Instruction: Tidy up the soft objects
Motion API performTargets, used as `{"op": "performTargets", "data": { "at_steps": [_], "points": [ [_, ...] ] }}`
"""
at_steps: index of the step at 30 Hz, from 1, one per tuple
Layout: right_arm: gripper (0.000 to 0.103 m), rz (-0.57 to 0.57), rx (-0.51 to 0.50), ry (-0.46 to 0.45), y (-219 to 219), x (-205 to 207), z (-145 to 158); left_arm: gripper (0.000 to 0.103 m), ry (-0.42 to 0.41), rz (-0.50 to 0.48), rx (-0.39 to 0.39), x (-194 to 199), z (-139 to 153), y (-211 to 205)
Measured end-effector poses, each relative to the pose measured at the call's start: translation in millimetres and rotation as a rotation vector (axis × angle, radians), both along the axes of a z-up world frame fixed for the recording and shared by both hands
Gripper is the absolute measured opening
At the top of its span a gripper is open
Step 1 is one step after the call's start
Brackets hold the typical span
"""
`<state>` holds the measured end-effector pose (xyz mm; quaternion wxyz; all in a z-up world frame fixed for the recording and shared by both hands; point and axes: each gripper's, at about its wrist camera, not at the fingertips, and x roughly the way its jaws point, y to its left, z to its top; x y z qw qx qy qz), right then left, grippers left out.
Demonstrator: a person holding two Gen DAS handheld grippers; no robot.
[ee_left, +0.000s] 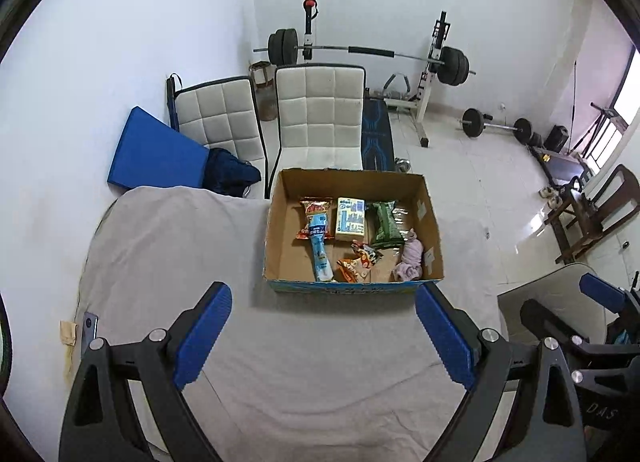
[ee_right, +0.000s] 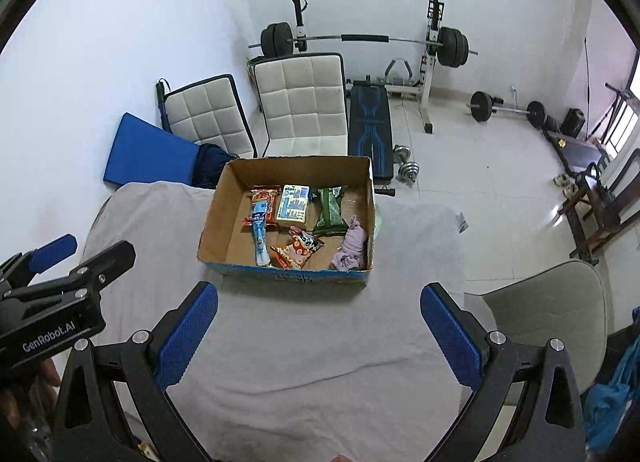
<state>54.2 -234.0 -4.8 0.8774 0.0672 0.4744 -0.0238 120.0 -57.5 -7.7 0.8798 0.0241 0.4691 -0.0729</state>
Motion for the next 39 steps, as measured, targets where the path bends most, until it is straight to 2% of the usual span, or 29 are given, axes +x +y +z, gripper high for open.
{"op": "performTargets", "data": {
  "at_steps": [7,9,14,39],
  "points": [
    [0.103,-0.028,-0.022,-0.029,-5.8,-16.8,16.1,0.094,-0.044,0.012,-0.003,-12.1,12.9,2.6],
    [0.103,-0.048,-0.029,-0.038,-8.6,-16.8,18.3,0.103,-0.056,0.022,0.003,-13.3,13.8,2.5],
    [0.103,-0.081,-0.039,-0.056,-16.2,-15.8,22.9,0.103,-0.057,0.036,0.011,-10.3,10.3,3.5],
    [0.103,-0.071,-0.074,-0.067,-12.9,-11.2,21.5,0.103,-0.07,0.043,0.015,-12.3,10.8,1.5]
  ]
}}
